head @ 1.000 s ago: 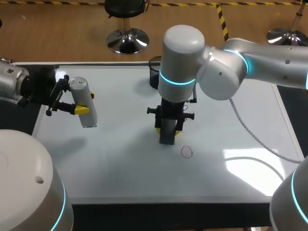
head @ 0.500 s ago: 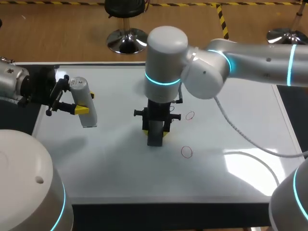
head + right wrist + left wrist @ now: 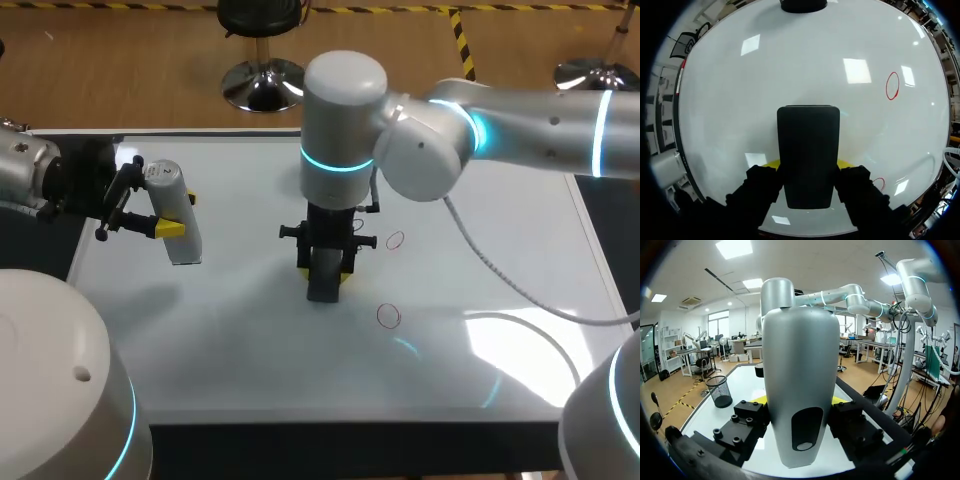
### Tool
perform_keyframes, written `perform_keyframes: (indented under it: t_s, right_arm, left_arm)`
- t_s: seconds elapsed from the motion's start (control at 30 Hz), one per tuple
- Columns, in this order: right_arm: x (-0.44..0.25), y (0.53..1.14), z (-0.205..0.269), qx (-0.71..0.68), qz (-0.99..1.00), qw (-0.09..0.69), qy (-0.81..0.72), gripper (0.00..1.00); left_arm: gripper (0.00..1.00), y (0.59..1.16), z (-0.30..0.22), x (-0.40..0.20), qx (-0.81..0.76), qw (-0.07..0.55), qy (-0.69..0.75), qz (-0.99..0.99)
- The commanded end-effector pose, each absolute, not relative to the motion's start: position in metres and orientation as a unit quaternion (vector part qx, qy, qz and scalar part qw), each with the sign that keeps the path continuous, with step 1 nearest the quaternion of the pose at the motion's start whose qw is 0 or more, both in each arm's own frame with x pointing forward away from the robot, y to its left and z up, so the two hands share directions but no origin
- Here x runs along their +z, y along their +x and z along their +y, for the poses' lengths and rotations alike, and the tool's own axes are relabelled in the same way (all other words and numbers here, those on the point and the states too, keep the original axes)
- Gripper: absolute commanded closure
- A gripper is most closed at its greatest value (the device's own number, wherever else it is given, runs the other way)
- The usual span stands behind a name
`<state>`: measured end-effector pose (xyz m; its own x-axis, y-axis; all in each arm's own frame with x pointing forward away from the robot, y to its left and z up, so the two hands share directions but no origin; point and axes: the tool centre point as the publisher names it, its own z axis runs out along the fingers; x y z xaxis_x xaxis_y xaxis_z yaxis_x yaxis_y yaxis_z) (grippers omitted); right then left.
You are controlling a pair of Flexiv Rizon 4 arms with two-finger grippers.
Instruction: Pick up the inspection probe, press it on each red-marked spot on the whiteboard one by one, put down the probe, pick up the eraser, and wipe off all the red marks.
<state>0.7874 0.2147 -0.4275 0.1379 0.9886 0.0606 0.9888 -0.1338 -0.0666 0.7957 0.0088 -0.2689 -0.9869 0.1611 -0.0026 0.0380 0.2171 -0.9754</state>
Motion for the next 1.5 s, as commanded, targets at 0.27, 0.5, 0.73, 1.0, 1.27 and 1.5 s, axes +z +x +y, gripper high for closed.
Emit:
perform_keyframes:
  t_s: [0.27,0.5,0.73,1.0,1.27,1.5]
  right_arm:
    - [-0.439,0.787,0.168,0.0,-0.641,0.044,-0.766,1.0]
    - [-0.425,0.785,0.16,-0.005,-0.641,0.046,-0.766,1.0]
    - [-0.399,0.78,0.157,-0.008,-0.652,0.048,-0.757,1.0]
    - [-0.382,0.769,0.147,-0.008,-0.66,0.045,-0.75,1.0]
    - [-0.367,0.754,0.124,-0.007,-0.664,0.057,-0.745,1.0]
    - [-0.356,0.744,0.099,-0.008,-0.668,0.058,-0.741,1.0]
  left_arm:
    - [1.0,0.794,0.009,-0.268,0.623,0.048,-0.064,-0.778]
    - [1.0,0.794,0.009,-0.268,0.623,0.048,-0.064,-0.778]
    - [1.0,0.794,0.009,-0.268,0.623,0.048,-0.064,-0.778]
    - [1.0,0.794,0.009,-0.268,0.623,0.048,-0.064,-0.778]
    - [1.0,0.794,0.009,-0.268,0.623,0.048,-0.064,-0.778]
    - [1.0,0.794,0.009,-0.268,0.623,0.048,-0.064,-0.778]
